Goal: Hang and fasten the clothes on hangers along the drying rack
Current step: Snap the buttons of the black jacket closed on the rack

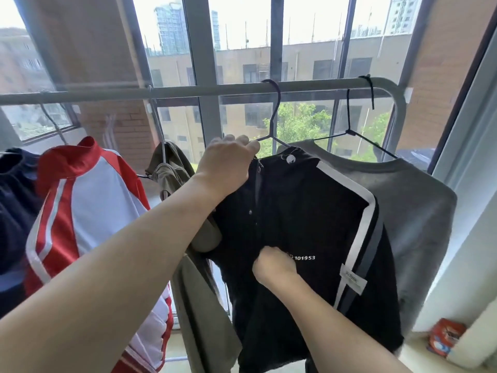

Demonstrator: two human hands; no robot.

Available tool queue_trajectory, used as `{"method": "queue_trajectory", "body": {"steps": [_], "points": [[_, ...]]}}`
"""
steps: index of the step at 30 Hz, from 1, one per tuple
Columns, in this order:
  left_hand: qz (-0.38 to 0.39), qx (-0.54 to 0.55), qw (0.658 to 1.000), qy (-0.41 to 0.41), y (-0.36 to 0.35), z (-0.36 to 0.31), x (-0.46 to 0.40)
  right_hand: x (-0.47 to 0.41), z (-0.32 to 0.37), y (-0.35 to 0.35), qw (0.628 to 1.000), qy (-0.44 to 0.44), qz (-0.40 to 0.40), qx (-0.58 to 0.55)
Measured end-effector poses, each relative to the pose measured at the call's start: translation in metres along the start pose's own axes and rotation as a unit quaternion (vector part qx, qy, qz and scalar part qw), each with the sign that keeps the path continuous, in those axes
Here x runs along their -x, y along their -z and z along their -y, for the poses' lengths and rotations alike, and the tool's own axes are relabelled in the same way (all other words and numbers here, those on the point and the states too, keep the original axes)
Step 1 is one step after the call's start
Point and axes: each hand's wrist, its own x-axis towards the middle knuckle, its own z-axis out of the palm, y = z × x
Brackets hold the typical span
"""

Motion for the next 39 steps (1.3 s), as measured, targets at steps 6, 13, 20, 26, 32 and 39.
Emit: {"method": "queue_trajectory", "body": {"steps": [6, 13, 20, 26, 32, 39], "points": [[0.013, 0.09, 0.995, 0.028, -0.008, -0.005, 0.008, 0.008, -0.003, 0.047, 0.998, 0.065, -0.016, 0.009], [0.116, 0.249, 0.951, 0.143, -0.005, -0.001, -0.015, 0.041, -0.01, 0.155, 0.94, 0.205, -0.271, -0.023], [0.164, 0.343, 0.876, 0.296, -0.014, 0.005, -0.073, 0.014, -0.029, 0.213, 0.967, 0.077, -0.243, 0.024], [0.203, 0.211, 0.91, 0.295, -0.033, 0.011, -0.091, -0.018, -0.028, 0.219, 0.987, 0.122, -0.102, 0.007], [0.092, 0.265, 0.908, 0.31, -0.042, 0.009, -0.094, -0.02, -0.024, 0.219, 0.964, 0.19, -0.184, -0.027], [0.124, 0.339, 0.889, 0.282, -0.03, 0.004, -0.098, -0.019, -0.02, 0.21, 0.968, 0.187, -0.145, -0.084]]}}
